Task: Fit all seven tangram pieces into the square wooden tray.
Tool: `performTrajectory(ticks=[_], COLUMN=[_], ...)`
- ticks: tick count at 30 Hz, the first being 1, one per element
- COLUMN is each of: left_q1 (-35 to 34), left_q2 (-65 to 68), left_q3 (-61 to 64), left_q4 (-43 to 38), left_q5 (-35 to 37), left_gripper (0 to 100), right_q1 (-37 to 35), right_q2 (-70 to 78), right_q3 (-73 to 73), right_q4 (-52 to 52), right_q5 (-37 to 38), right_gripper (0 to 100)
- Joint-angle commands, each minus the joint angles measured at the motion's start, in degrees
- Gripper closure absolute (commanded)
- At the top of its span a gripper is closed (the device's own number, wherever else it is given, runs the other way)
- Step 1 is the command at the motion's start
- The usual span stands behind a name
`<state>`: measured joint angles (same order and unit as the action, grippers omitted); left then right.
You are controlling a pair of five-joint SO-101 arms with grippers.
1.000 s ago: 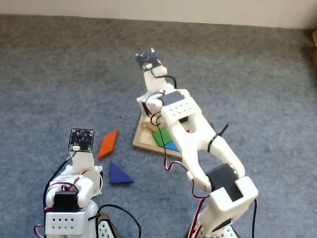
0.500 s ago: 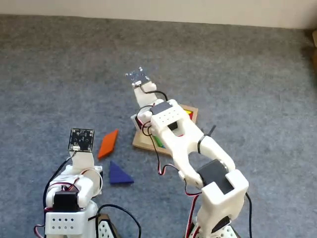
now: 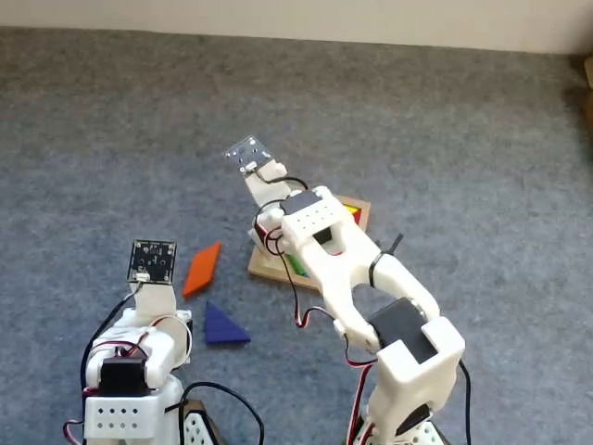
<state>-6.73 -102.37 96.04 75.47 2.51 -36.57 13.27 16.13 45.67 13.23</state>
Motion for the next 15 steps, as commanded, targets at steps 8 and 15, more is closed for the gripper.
performTrajectory(ticks=[8,15], left_q1=[-0.75,-0.75], left_q2=[-2.42,-2.42], left_q3=[1.1,1.1], left_q4=[0.18,0.18], left_q5=[0.44,0.44], left_gripper=[99,99], right_q1=[5.93,7.08], right_q2=[-10.95,-10.86], right_q3=[0.4,0.57], right_q4=[5.32,8.13], right_q5=[0.53,5.89], right_gripper=[99.3,99.3])
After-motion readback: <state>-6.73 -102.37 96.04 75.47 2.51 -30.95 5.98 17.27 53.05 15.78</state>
